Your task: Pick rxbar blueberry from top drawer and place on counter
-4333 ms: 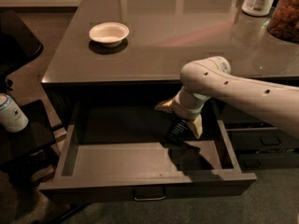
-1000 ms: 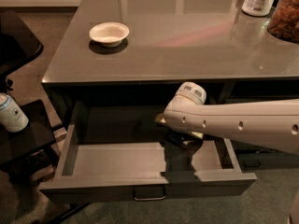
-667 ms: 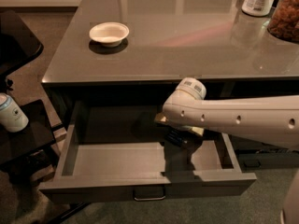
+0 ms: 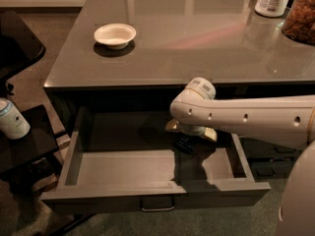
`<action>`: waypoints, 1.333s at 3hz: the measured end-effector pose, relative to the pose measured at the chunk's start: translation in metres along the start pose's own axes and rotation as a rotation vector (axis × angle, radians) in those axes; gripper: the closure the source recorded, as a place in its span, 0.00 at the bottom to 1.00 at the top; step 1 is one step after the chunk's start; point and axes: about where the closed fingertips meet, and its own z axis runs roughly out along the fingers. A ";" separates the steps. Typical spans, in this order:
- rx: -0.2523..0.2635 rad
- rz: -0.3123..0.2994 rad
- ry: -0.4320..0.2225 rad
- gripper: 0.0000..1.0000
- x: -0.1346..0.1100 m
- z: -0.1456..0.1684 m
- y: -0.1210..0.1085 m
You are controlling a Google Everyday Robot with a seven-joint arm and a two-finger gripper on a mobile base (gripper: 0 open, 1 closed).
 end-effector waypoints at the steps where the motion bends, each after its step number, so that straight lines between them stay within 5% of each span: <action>1: -0.021 -0.004 -0.036 0.00 0.002 0.006 0.005; 4: -0.015 0.046 -0.069 0.65 0.010 0.004 0.016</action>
Offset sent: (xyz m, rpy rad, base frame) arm 0.0085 -0.0150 -0.0017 0.0051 0.0779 -0.0316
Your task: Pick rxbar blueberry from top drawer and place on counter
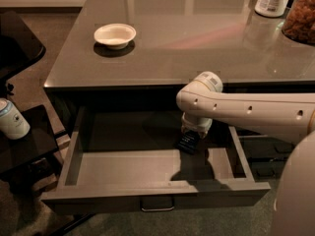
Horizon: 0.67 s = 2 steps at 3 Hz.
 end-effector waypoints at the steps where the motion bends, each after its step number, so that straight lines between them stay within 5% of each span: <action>1: 0.008 0.021 -0.001 0.89 0.001 -0.003 0.003; 2: 0.022 0.028 -0.013 1.00 -0.003 -0.011 0.010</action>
Offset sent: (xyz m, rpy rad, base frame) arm -0.0216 -0.0124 0.0270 0.0674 0.0048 -0.0247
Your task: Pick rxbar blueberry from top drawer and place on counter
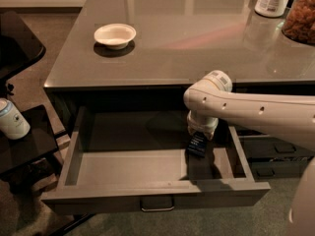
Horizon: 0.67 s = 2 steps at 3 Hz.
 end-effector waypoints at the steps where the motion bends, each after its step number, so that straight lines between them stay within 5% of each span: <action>1: 0.012 -0.005 -0.022 1.00 -0.010 -0.024 0.013; 2: 0.023 -0.032 -0.060 1.00 -0.022 -0.065 0.026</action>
Offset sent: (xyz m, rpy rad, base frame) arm -0.0791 -0.0132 0.1046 0.0558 0.0993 0.0864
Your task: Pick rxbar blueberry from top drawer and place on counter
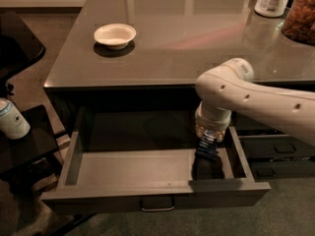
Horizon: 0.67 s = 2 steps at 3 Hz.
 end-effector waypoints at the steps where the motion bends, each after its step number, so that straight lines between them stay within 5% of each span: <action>1: 0.031 -0.046 -0.013 1.00 -0.013 -0.053 0.006; 2: 0.086 -0.101 0.025 1.00 -0.017 -0.120 0.001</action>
Offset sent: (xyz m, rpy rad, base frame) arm -0.0576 0.0230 0.1956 0.0820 -0.1172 0.1946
